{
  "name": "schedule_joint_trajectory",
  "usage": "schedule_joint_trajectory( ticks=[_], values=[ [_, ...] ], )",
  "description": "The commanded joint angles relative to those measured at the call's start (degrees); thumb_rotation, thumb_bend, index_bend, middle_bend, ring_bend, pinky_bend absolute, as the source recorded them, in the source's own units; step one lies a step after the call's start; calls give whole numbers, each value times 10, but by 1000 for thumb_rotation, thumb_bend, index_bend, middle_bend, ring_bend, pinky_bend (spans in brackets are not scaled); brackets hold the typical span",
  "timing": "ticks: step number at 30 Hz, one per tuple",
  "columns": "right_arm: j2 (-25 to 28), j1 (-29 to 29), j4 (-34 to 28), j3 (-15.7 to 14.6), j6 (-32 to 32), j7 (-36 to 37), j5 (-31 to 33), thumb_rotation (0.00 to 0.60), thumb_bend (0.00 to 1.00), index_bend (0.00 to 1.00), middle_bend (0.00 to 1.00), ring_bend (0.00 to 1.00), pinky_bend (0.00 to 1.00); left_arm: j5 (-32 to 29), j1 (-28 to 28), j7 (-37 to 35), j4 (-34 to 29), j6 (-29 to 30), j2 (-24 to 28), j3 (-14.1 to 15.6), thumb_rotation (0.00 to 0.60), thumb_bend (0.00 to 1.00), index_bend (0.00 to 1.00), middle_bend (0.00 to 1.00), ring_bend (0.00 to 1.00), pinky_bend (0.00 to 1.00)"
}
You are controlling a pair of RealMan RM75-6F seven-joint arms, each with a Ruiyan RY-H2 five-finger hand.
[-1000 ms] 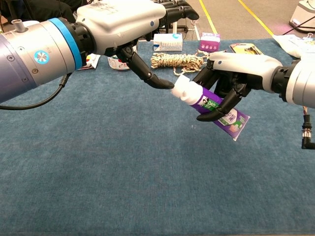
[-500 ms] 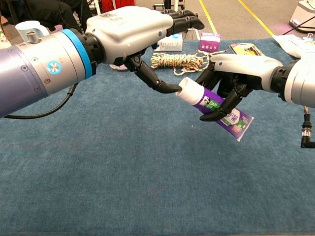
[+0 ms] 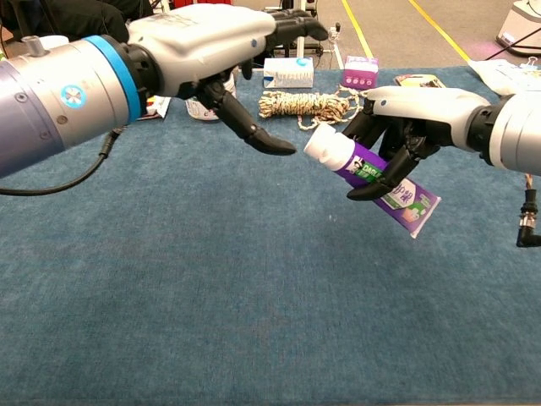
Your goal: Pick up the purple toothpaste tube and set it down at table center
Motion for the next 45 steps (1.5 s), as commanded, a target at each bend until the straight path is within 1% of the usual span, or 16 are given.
schedule_joint_trajectory(
  ticks=[1,4,6,7,8,10,11,15,18,25,29,35,39,45],
  values=[
    [9,4,-11,4,-8,2,20,600,349,759,944,1000,1000,-23,4,-9,-9,-13,19,0,372,78,36,17,30,315],
    [16,6,-19,8,-15,6,31,600,349,759,944,1000,1000,-40,3,-20,-14,-28,35,0,345,78,37,17,31,315],
    [23,12,-29,12,-25,10,47,600,350,759,944,1000,1000,-55,1,-40,-19,-50,50,-1,281,78,37,18,31,305],
    [25,14,-33,14,-30,13,54,600,350,759,944,1000,1000,-60,-1,-48,-21,-58,55,-1,207,78,37,18,30,296],
    [28,17,-38,17,-36,16,61,600,350,758,944,1000,1000,-67,-2,-58,-25,-68,60,-2,118,78,37,18,30,288],
    [33,25,-43,20,-42,12,72,600,351,758,944,1000,1000,-80,-7,-83,-32,-92,71,-4,19,78,36,17,30,283],
    [35,29,-47,22,-45,12,79,600,352,759,944,1000,1000,-86,-9,-95,-36,-101,76,-5,0,78,36,17,29,280],
    [42,44,-58,30,-59,16,114,600,354,758,943,1000,1000,-92,-15,-134,-45,-127,90,-9,0,71,35,17,22,272],
    [46,53,-65,35,-68,25,135,600,355,758,943,1000,1000,-85,-16,-168,-47,-139,97,-12,0,64,33,17,9,254],
    [47,63,-73,40,-77,45,158,600,357,758,943,1000,1000,-78,-18,-231,-42,-156,97,-20,0,55,6,4,0,227],
    [48,71,-76,46,-87,62,174,600,357,758,943,1000,1000,-78,-26,-262,-31,-164,89,-26,0,53,0,0,0,208],
    [49,75,-76,51,-96,85,187,600,358,758,943,1000,1000,-84,-37,-290,-21,-174,79,-34,0,46,0,0,0,207],
    [53,76,-74,60,-121,119,199,600,359,758,943,1000,1000,-87,-44,-315,-20,-188,77,-37,0,46,0,0,0,194],
    [56,73,-70,71,-146,156,196,600,364,757,942,1000,1000,-80,-48,-335,-14,-194,74,-39,0,46,0,0,0,182]
  ],
)
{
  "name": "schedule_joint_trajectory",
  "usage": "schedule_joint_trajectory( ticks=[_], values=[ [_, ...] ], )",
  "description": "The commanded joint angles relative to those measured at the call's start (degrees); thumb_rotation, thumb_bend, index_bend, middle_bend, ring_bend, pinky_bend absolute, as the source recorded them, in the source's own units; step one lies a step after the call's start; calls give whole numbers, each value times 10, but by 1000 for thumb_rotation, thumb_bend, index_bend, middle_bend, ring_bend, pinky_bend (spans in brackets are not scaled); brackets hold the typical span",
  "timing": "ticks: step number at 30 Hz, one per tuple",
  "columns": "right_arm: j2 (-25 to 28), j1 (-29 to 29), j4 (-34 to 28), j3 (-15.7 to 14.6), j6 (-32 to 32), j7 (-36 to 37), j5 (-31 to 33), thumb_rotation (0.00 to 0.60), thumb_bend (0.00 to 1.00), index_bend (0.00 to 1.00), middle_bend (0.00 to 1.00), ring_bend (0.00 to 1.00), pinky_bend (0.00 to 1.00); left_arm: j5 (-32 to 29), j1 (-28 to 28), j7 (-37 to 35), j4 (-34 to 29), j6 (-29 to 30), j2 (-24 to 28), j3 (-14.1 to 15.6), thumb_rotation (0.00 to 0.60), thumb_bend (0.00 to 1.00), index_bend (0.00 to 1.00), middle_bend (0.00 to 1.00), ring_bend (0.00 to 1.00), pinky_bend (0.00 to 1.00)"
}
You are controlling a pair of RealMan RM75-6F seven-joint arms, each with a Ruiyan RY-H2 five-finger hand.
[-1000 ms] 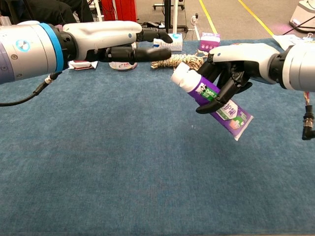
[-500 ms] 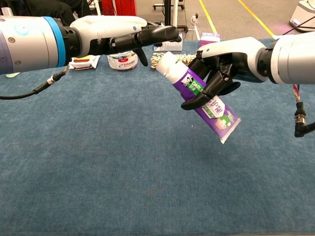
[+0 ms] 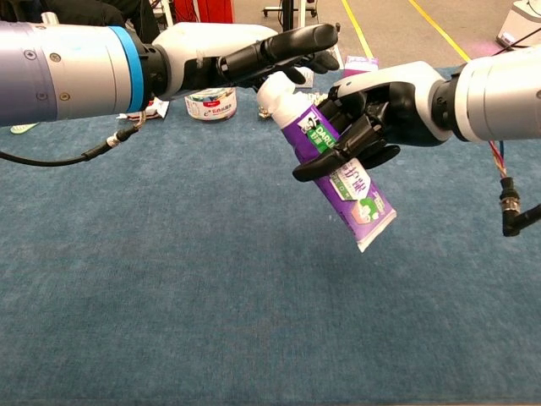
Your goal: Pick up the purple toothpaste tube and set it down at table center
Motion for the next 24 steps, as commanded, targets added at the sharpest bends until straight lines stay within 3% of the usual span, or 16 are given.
schedule_joint_trajectory(
  ticks=[1,10,24],
  values=[
    [1,-2,4,7,-12,17,-4,600,365,757,942,1000,1000,3,-3,-9,4,-2,-3,-1,0,46,0,0,0,182],
    [-3,-11,11,20,-44,73,-20,600,367,757,942,1000,1000,9,-9,-61,22,-13,-12,-14,0,46,0,0,0,182],
    [-16,5,28,3,-59,87,-30,600,369,756,941,1000,1000,19,-25,-107,21,-52,17,-18,0,46,0,0,0,182]
  ],
)
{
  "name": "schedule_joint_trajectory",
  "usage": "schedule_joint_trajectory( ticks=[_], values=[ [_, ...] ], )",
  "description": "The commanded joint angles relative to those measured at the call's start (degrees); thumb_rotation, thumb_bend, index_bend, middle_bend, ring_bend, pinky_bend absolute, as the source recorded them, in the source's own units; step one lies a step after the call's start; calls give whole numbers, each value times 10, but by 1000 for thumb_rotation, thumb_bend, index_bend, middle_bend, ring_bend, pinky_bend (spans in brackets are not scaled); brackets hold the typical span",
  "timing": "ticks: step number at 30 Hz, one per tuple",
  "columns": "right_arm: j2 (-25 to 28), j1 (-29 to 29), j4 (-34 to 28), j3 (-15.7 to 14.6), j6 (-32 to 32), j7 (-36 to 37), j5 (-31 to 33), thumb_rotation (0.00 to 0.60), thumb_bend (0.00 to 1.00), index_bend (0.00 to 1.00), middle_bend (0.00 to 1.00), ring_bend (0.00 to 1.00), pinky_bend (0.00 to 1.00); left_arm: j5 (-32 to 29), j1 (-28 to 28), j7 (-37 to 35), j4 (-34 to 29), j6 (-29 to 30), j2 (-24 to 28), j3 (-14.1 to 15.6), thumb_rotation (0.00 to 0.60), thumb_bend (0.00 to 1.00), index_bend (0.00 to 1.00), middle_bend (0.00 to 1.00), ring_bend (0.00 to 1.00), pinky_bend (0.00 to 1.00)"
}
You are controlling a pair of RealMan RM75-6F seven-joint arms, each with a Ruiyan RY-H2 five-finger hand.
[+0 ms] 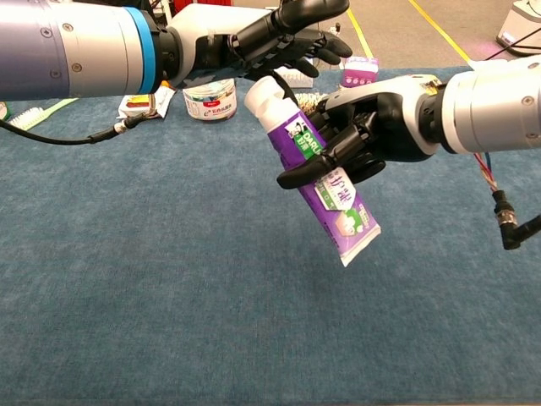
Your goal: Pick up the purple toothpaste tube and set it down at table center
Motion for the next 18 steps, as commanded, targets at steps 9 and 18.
schedule_joint_trajectory(
  ticks=[9,18],
  values=[
    [-6,15,13,2,-28,30,14,600,372,755,939,1000,1000,19,-4,0,2,15,-7,12,0,46,0,0,0,169],
    [-10,17,27,5,-46,55,14,600,377,755,939,1000,1000,15,-4,-13,7,23,-18,15,0,46,0,0,0,161]
  ],
)
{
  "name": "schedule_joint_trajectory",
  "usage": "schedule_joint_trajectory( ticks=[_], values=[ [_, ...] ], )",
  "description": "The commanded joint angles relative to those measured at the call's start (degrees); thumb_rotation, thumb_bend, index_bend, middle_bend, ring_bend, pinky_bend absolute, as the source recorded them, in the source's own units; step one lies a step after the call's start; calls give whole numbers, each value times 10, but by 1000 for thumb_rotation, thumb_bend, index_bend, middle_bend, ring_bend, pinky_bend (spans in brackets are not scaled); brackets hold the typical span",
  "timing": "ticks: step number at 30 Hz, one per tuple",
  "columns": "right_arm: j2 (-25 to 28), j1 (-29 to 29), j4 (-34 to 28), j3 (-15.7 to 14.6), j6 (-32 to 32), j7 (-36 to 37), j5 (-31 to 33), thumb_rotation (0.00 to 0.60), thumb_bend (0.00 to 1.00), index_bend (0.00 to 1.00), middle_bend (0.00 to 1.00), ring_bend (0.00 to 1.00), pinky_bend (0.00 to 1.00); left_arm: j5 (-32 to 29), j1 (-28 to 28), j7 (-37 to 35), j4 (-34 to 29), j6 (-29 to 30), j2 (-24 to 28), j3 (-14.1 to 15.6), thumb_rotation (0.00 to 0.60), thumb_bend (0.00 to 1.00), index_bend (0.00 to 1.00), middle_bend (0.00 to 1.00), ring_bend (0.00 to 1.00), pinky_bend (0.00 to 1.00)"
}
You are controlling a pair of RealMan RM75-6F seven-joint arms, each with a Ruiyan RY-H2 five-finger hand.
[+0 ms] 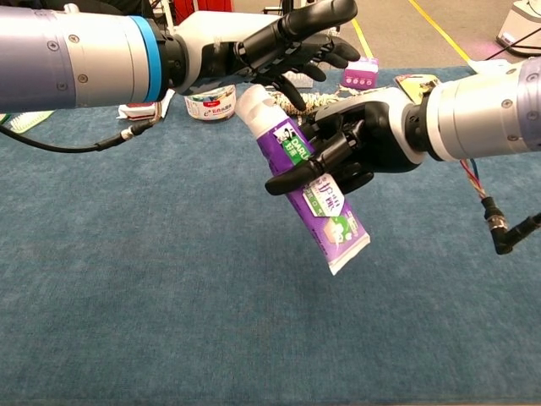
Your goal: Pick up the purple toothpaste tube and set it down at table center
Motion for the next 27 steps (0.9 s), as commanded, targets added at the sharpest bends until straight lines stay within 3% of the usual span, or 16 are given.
schedule_joint_trajectory(
  ticks=[1,13,27],
  values=[
    [-2,-1,5,3,-7,9,-3,600,377,755,939,1000,1000,-1,-1,-4,2,0,-2,1,0,46,0,0,0,161],
    [-6,-28,29,39,-68,70,-48,600,382,755,939,1000,1000,3,-2,-31,7,-5,-1,-2,0,46,0,0,0,160],
    [-6,-18,41,51,-96,104,-39,600,386,754,939,1000,1000,-5,-10,-52,15,-24,-1,-5,0,46,0,0,0,140]
  ],
)
